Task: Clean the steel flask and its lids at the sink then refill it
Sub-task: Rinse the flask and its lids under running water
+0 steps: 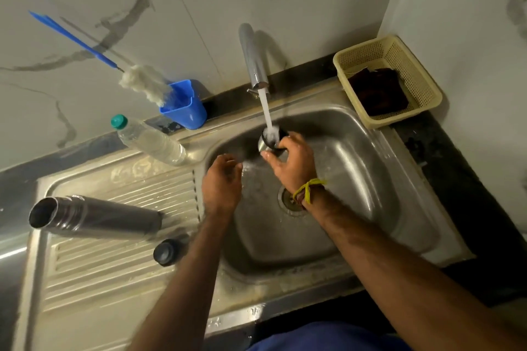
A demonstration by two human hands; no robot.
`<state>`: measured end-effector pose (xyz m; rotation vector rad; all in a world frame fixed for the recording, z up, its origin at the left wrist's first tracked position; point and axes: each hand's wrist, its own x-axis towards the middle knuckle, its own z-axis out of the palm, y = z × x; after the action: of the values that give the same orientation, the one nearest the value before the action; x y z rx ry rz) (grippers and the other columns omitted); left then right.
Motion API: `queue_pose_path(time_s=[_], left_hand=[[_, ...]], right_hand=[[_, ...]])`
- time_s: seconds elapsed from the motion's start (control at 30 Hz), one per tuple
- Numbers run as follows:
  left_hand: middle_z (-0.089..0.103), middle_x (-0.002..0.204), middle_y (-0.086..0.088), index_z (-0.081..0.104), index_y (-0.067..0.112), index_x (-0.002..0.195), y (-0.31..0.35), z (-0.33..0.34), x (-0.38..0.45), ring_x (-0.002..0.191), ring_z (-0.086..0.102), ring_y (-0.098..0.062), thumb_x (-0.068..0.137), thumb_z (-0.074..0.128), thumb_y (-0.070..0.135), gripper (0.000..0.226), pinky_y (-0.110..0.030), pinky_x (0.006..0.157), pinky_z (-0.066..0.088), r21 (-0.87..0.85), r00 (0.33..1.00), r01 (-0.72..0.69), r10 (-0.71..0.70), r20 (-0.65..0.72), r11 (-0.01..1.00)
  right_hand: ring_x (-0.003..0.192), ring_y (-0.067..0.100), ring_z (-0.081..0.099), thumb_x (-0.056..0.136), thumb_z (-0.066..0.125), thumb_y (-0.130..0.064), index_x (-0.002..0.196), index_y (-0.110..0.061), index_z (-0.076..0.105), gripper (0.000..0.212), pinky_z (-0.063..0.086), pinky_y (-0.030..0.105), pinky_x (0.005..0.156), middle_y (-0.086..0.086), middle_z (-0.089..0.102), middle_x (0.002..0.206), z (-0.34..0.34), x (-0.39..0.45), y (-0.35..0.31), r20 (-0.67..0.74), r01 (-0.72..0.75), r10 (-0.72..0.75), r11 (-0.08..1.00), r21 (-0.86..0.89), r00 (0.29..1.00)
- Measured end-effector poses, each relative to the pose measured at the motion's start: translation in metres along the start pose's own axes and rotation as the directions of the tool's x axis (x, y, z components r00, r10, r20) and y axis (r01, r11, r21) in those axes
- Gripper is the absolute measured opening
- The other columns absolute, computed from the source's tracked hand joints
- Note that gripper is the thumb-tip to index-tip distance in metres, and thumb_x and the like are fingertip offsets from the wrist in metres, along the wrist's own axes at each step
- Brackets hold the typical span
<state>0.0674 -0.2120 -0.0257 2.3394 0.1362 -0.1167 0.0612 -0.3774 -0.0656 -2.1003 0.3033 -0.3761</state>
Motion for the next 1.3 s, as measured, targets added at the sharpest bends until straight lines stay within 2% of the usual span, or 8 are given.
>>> queue_pose_path(time_s=[0.17, 0.23, 0.3, 0.43, 0.53, 0.6, 0.9, 1.3], left_hand=[[0.074, 0.117, -0.002, 0.066, 0.017, 0.125, -0.005, -0.018, -0.025, 0.103, 0.069, -0.020, 0.096, 0.068, 0.021, 0.029, -0.028, 0.085, 0.049, 0.097, 0.990, -0.094, 0.103, -0.094, 0.991], [0.074, 0.114, -0.004, 0.068, 0.017, 0.122, -0.005, -0.024, -0.031, 0.102, 0.069, -0.025, 0.095, 0.068, 0.017, 0.027, -0.031, 0.084, 0.050, 0.106, 0.982, -0.109, 0.124, -0.145, 0.988], [0.074, 0.115, -0.006, 0.069, 0.015, 0.121, -0.007, -0.028, -0.037, 0.105, 0.068, -0.026, 0.095, 0.067, 0.015, 0.026, -0.034, 0.088, 0.050, 0.101, 0.976, -0.119, 0.135, -0.171, 0.988], [0.071, 0.122, -0.003, 0.066, 0.018, 0.126, -0.022, -0.038, -0.044, 0.114, 0.065, -0.024, 0.097, 0.067, 0.020, 0.030, -0.035, 0.095, 0.048, 0.106, 0.974, -0.103, 0.121, -0.189, 0.989], [0.069, 0.128, -0.003, 0.065, 0.018, 0.129, -0.033, -0.049, -0.054, 0.120, 0.062, -0.024, 0.096, 0.068, 0.023, 0.033, -0.042, 0.102, 0.049, 0.083, 0.971, -0.079, 0.095, -0.220, 0.993], [0.070, 0.126, -0.003, 0.066, 0.015, 0.127, -0.040, -0.056, -0.061, 0.119, 0.063, -0.025, 0.095, 0.069, 0.020, 0.033, -0.042, 0.102, 0.049, 0.065, 0.962, -0.072, 0.086, -0.257, 0.995], [0.071, 0.118, -0.003, 0.070, 0.014, 0.120, -0.090, -0.106, -0.120, 0.105, 0.063, -0.014, 0.092, 0.072, 0.013, 0.029, -0.011, 0.085, 0.043, -0.026, 0.878, 0.058, -0.063, -0.475, 0.998], [0.069, 0.123, -0.010, 0.066, 0.006, 0.124, -0.147, -0.136, -0.154, 0.114, 0.063, -0.028, 0.091, 0.072, 0.010, 0.034, -0.038, 0.102, 0.047, 0.038, 0.897, 0.174, -0.142, -0.419, 0.984]], right_hand=[[0.083, 0.028, 0.066, 0.095, 0.062, -0.043, 0.092, -0.011, 0.065, 0.033, 0.052, 0.030, 0.065, 0.015, 0.067, 0.093, 0.001, 0.004, -0.007, 0.185, -0.324, 0.302, 0.940, 0.103, 0.935], [0.068, 0.027, 0.066, 0.100, 0.050, -0.045, 0.098, -0.006, 0.065, 0.041, 0.055, 0.027, 0.051, 0.017, 0.067, 0.088, -0.007, 0.008, -0.013, 0.466, -0.820, 0.683, 0.389, 0.419, 0.562], [0.071, 0.027, 0.063, 0.102, 0.044, -0.038, 0.098, 0.002, 0.062, 0.044, 0.057, 0.029, 0.052, 0.022, 0.064, 0.090, -0.014, 0.005, -0.008, 0.746, -0.790, 0.615, -0.311, 0.528, 0.256], [0.057, 0.027, 0.067, 0.098, 0.053, -0.049, 0.096, -0.007, 0.062, 0.043, 0.056, 0.030, 0.042, 0.018, 0.068, 0.079, -0.012, -0.006, -0.024, 0.666, -0.885, 0.678, -0.051, 0.462, 0.309], [0.068, 0.023, 0.068, 0.080, 0.076, -0.054, 0.077, -0.016, 0.066, 0.039, 0.059, 0.035, 0.062, 0.007, 0.069, 0.078, 0.000, -0.017, -0.022, 0.228, -0.589, 0.551, 0.791, 0.162, 0.803], [0.078, 0.019, 0.064, 0.071, 0.086, -0.043, 0.069, -0.015, 0.067, 0.034, 0.050, 0.029, 0.071, 0.002, 0.064, 0.082, 0.007, -0.027, -0.023, 0.178, -0.207, 0.211, 0.978, -0.041, 0.961], [0.098, 0.027, 0.064, 0.065, 0.092, -0.024, 0.080, -0.006, 0.076, 0.028, 0.048, 0.026, 0.083, 0.013, 0.068, 0.103, 0.077, -0.077, -0.095, 0.522, 0.230, -0.184, 0.973, -0.024, 0.833], [0.128, 0.037, 0.053, 0.074, 0.086, -0.027, 0.123, -0.013, 0.070, 0.054, 0.043, 0.040, 0.109, 0.021, 0.054, 0.142, 0.116, -0.102, -0.103, 0.494, 0.263, -0.194, 0.962, -0.074, 0.848]])
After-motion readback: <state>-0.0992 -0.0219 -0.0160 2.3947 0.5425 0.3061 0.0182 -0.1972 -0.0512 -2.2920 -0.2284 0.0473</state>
